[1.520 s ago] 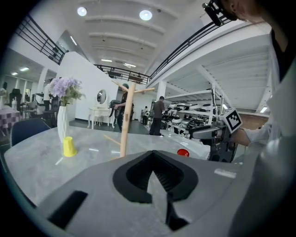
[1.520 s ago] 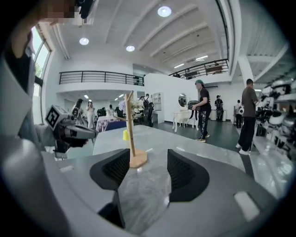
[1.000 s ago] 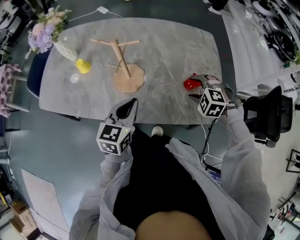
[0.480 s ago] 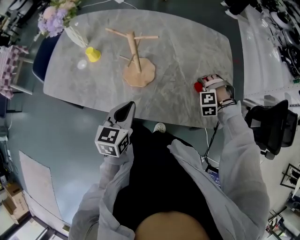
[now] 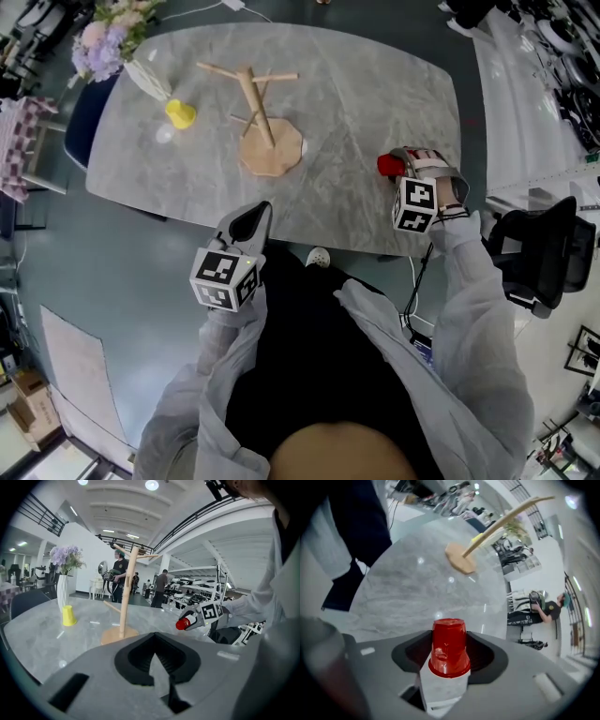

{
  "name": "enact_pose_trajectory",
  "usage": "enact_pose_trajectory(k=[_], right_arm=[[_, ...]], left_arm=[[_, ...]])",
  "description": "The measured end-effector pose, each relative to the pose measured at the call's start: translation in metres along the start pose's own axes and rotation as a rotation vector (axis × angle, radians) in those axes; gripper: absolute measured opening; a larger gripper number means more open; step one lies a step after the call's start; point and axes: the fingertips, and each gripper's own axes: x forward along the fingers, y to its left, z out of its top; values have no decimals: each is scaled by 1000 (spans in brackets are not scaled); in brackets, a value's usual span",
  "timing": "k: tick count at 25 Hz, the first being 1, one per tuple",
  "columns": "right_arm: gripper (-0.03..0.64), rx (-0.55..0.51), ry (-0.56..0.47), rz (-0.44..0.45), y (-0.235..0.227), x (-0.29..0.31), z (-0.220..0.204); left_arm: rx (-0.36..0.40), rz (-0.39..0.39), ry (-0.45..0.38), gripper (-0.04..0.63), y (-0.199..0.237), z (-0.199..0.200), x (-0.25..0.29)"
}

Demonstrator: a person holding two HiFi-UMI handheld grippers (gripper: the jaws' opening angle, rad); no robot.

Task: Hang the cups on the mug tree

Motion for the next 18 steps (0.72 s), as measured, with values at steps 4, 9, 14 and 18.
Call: enact_pose_trajectory(k=[4,9,14,18], right_arm=[[241,261,-184,-21,-18,-33,20],[241,508,-421,-41,-47,-75,41],[241,763,-754,-67,-90,-136,71],[241,999,-1083,-108,-132,-192,86]], left_arm=[[4,-9,-15,8,-6,10,4],[36,-16,-43,8,-9,26,6],[52,2,-69,8,-6,39,-2],[50,25,-90,8,-1,44,-10]])
